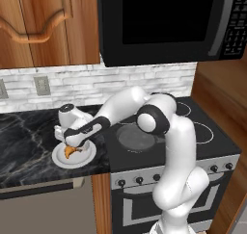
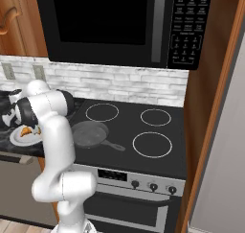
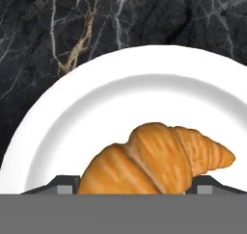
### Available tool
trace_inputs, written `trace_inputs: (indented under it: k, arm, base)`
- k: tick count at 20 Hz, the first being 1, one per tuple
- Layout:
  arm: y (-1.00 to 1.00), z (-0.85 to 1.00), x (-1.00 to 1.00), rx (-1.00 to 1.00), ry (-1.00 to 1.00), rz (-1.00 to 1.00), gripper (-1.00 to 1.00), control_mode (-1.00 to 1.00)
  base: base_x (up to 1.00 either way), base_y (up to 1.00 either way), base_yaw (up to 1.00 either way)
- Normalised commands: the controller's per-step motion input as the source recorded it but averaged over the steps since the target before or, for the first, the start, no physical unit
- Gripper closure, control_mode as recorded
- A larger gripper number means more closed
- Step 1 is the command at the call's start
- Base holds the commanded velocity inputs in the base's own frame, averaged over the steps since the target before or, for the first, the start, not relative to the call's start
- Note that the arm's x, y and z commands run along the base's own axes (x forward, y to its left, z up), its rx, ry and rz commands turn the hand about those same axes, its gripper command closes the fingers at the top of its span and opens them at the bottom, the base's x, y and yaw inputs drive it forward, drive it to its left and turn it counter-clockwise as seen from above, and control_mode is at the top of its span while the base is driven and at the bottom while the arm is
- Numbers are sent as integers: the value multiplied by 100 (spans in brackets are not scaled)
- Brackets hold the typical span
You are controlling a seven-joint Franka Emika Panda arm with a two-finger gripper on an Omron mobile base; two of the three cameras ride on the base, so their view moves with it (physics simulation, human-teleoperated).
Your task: Pick the croissant and place it on the pan. Then turn on the stove to warm the croissant.
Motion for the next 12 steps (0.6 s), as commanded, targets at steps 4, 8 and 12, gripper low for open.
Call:
trace_inputs:
  k: [4,8,12]
  arm:
    - [-17,-40,-12,0,-13,0,100,-100]
    - [-15,-1,-15,0,-26,0,100,-100]
    - [-21,8,-21,0,-29,0,100,-100]
  base:
    - [0,0,0]
    - [0,0,0]
    - [0,0,0]
